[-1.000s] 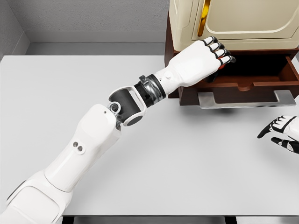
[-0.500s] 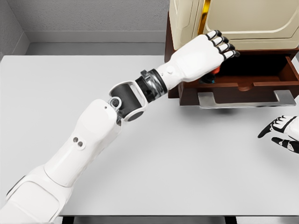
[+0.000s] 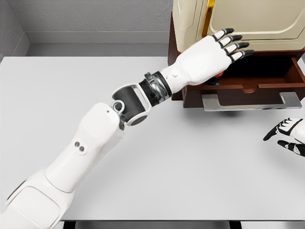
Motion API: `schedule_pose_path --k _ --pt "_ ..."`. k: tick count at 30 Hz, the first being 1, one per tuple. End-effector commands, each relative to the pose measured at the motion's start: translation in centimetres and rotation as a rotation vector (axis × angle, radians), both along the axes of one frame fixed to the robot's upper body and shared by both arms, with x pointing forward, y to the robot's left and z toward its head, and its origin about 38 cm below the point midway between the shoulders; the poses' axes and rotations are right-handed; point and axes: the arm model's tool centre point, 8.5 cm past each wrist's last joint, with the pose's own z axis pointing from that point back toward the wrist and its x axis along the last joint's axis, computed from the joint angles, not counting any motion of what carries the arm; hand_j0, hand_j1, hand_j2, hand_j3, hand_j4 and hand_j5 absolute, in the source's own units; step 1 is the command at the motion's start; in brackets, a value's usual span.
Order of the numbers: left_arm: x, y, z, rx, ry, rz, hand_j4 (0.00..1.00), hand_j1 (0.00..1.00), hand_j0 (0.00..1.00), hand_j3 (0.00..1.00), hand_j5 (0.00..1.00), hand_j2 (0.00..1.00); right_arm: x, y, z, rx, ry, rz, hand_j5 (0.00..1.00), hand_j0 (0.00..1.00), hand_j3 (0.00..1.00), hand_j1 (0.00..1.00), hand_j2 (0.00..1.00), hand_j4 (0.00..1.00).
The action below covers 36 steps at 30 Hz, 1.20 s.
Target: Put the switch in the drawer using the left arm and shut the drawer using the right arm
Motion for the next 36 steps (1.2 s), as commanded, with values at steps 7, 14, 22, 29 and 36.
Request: schedule_pose_path --k 7,14,22,29,36 --pt "-4.4 0.3 5.1 -0.201 -0.031 -0.148 1.00 1.00 1.00 1.00 1.00 1.00 0.3 -0.7 0.1 -0.007 0.001 -0.021 0.58 0.58 0.58 0.58 0.58 0.58" --pt "-3.3 6.9 6.9 -0.493 0.303 -0.310 1.00 1.00 1.00 1.00 1.00 1.00 0.3 -0.9 0.0 -0.009 0.001 -0.027 0.58 0.58 0.58 0.58 0.58 0.58" --pt "-4.7 9.8 4.7 -0.370 0.766 -0.559 1.00 1.00 1.00 1.00 1.00 1.00 0.4 -1.0 0.0 -0.011 0.001 -0.029 0.59 0.59 0.59 0.59 0.59 0.59" --pt "-4.1 11.5 4.7 -0.445 1.085 -0.650 1.00 1.00 1.00 1.00 1.00 1.00 0.4 -1.0 0.0 -0.011 0.001 -0.029 0.60 0.60 0.60 0.60 0.60 0.60" --pt "-2.5 11.3 3.9 -0.464 1.327 -0.525 1.00 1.00 1.00 1.00 1.00 1.00 0.4 -1.0 0.0 -0.011 0.001 -0.029 0.61 0.61 0.61 0.61 0.61 0.61"
